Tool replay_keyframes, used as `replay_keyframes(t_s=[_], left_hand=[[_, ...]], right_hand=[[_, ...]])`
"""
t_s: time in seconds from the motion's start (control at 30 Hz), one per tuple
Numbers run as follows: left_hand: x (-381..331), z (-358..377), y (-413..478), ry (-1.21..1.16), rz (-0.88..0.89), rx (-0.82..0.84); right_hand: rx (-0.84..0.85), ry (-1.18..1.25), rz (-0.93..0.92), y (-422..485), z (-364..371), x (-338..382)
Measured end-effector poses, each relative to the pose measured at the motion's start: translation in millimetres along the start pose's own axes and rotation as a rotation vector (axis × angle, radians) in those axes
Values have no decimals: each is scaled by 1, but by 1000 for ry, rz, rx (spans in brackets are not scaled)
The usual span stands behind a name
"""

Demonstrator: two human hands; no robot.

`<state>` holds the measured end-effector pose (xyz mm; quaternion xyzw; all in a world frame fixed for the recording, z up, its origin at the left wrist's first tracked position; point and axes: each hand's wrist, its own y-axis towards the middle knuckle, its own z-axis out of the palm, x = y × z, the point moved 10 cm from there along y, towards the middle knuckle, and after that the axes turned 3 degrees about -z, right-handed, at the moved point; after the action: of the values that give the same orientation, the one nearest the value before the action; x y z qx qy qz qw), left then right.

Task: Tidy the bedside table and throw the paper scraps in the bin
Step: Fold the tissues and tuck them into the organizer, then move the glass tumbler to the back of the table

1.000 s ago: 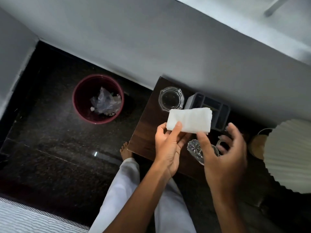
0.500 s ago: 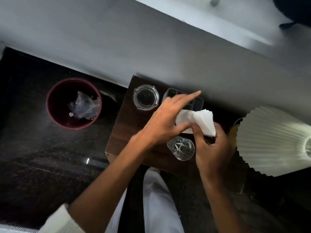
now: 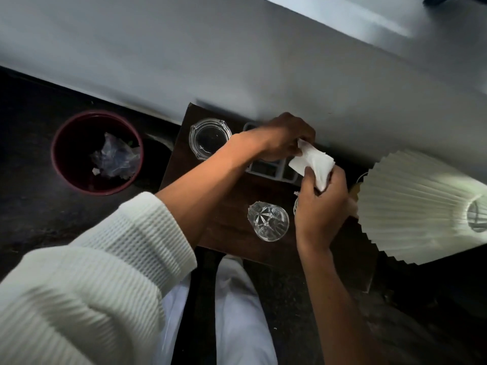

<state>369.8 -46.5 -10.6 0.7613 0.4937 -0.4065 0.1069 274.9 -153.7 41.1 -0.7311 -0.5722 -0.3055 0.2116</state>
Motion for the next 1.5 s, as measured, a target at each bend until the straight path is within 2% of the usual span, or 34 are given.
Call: replay_keyframes(t_s=[0.33,0.8,0.97,1.13,1.3,1.4,1.5], left_hand=[[22,26,10,-5,-138,9],[32,27,-7,-82,-136,-105],[26,18,-33,-251,-132,-279],[43,24,-81,-523,-344,-466],[61,46,-144,-694,-470,-616],[65,68,-173,-682,-502,-587],[58,90,-187,-615,-468,-486]], right_hand=[[61,-106,33,11,19,-33],[48,-83,86,18,36,-45],[67,-50,97,18,38,-48],[71,6,118,12,32,-51],[77,136,128,-12,5,-53],[138,113,107,-34,-10,-60],[302,79,122,-58,-11,-78]])
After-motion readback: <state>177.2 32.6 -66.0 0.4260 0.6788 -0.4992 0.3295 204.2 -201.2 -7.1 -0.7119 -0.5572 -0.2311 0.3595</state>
